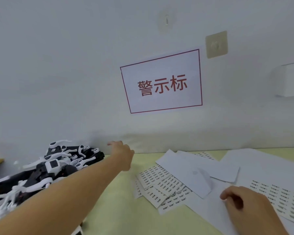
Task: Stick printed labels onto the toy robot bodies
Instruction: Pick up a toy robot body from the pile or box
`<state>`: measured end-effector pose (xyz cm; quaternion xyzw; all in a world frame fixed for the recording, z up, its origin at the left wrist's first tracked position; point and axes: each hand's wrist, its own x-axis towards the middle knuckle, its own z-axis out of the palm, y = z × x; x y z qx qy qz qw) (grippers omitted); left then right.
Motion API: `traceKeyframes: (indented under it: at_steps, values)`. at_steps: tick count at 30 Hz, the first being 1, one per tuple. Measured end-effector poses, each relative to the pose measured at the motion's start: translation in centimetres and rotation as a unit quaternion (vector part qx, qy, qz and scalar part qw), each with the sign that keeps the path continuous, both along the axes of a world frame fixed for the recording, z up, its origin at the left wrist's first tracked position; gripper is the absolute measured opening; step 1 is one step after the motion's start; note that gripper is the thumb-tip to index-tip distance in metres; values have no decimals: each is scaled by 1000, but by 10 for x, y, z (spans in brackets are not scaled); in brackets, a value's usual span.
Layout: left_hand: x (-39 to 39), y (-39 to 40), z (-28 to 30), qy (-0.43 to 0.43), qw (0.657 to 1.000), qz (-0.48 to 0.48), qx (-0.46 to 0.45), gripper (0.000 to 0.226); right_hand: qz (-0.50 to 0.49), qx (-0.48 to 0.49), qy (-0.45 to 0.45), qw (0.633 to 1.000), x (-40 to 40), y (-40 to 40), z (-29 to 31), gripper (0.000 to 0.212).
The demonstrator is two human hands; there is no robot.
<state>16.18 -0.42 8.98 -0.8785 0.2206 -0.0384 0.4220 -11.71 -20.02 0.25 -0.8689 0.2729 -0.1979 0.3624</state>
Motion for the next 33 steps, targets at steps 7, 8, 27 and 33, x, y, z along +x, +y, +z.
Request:
traceKeyframes:
  at_steps: [7, 8, 27, 33]
  values:
    - [53, 32, 3, 53, 915, 201, -346, 68, 2, -5, -3, 1000, 1, 0, -1, 35]
    - [58, 29, -3, 38, 904, 215, -368, 73, 2, -10, -1, 1000, 1, 0, -2, 35]
    - [106, 68, -46, -12, 914, 146, -378, 20, 20, -28, -3, 999, 9, -8, -14, 35]
    - [75, 43, -32, 86, 824, 14, -560, 49, 30, -25, -23, 999, 8, -11, -16, 35]
